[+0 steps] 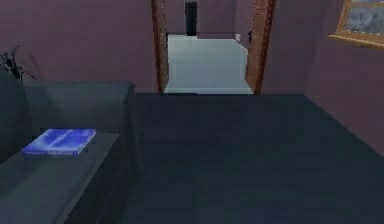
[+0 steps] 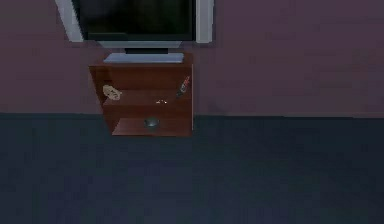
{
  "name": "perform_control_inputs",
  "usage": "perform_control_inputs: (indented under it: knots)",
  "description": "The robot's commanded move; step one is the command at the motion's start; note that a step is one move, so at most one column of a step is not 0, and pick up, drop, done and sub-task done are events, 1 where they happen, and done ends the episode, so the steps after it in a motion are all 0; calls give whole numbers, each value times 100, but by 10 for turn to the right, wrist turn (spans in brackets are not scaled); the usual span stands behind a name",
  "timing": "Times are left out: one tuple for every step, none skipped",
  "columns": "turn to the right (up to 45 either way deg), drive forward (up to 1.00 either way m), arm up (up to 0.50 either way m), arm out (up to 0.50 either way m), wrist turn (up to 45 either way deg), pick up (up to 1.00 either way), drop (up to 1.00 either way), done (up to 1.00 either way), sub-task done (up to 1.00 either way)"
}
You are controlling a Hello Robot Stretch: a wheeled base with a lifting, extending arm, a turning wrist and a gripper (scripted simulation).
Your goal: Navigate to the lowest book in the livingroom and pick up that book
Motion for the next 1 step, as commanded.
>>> perform_control_inputs:
  knots:
    - [450,0,0,0,0,0,0,0,0]
